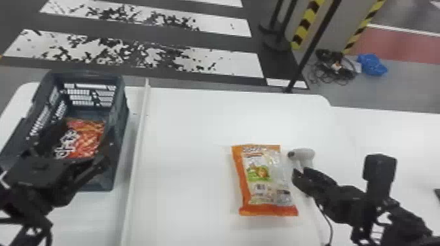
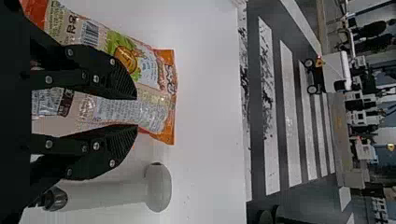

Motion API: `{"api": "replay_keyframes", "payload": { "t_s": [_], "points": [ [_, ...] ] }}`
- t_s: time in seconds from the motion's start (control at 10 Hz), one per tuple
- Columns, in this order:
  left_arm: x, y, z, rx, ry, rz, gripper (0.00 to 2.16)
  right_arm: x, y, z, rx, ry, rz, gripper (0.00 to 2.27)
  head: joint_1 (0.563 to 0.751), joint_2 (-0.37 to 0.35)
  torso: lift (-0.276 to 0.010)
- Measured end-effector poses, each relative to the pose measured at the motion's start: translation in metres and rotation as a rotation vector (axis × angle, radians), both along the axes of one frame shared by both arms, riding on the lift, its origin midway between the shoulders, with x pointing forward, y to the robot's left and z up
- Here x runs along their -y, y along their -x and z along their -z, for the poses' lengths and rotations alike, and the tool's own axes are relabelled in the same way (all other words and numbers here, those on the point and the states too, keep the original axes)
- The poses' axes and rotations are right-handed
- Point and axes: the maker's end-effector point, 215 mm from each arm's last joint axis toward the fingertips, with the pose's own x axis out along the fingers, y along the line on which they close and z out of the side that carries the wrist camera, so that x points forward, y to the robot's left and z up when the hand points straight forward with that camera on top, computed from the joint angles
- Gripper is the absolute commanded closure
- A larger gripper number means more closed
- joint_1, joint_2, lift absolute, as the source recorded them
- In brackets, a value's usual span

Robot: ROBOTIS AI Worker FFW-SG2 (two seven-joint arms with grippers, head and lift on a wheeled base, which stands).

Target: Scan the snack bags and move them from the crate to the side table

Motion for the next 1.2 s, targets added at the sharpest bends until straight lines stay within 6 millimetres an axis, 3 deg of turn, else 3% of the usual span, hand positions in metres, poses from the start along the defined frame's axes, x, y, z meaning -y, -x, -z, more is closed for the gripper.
{"api": "replay_keyframes", "payload": {
  "t_s": [0.3,0.6,0.9,1.2],
  "points": [
    [0.0,0.0,-0.003,0.006,0.002,-0.003,0.09,0.045,0.021,0.015,-0.19,0.041,0.073,0.05,0.695,-0.277,-0.087],
    [0.004,0.0,-0.005,0.014,0.007,0.007,0.09,0.066,0.02,0.017,-0.215,0.077,0.075,0.06,0.695,-0.319,-0.087],
    [0.003,0.005,-0.008,0.033,0.013,0.004,0.09,0.059,-0.001,0.04,-0.248,0.009,0.027,0.06,0.695,-0.304,-0.087],
    [0.0,0.008,-0.005,0.028,0.006,0.003,0.09,0.07,-0.03,0.052,-0.248,0.008,0.023,0.06,0.695,-0.301,-0.087]
  ]
}}
